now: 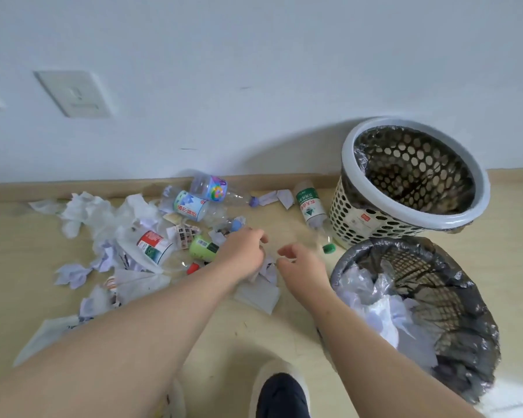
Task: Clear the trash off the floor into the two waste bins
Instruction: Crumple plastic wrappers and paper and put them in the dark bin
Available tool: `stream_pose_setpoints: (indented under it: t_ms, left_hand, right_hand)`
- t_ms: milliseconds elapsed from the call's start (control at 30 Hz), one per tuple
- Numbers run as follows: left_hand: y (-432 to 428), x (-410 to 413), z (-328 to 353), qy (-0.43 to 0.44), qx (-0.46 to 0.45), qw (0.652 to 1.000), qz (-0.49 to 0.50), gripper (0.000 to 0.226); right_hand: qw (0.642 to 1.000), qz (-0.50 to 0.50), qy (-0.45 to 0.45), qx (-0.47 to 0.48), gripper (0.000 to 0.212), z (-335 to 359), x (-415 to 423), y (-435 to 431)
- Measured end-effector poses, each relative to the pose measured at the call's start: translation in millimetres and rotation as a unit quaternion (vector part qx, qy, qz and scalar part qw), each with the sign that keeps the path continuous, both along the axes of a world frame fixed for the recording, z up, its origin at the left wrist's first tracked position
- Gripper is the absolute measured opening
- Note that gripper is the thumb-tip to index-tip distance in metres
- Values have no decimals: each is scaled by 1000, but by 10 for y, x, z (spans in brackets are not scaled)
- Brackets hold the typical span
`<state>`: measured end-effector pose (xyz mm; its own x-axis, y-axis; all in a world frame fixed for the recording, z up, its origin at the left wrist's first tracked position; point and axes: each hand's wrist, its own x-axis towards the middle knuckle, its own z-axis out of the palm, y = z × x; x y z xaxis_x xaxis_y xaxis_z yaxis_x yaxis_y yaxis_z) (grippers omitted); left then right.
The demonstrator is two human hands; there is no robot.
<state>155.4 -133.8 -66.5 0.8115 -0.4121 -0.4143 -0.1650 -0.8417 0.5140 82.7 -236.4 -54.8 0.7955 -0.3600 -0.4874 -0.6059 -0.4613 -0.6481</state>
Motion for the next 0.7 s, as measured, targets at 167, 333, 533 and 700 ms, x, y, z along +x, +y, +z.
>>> stream_pose_setpoints:
  t_ms: [167, 333, 533, 700]
  left_hand:
    - [201, 507, -895, 25, 20, 999, 22, 36]
    - [273, 518, -1244, 55, 54, 997, -3, 33]
    - [163, 595, -1497, 19, 92, 991, -95, 36]
    - [-3, 800, -1789, -1, 65, 991, -114, 35]
  right_hand:
    - [997, 2, 80, 16, 34, -846, 552, -26]
    - [988, 5, 154, -6, 33, -1279, 610, -117]
    - [980, 54, 189, -37, 50, -1571, 653, -149]
    - [979, 88, 175, -62, 62, -1894, 842, -145]
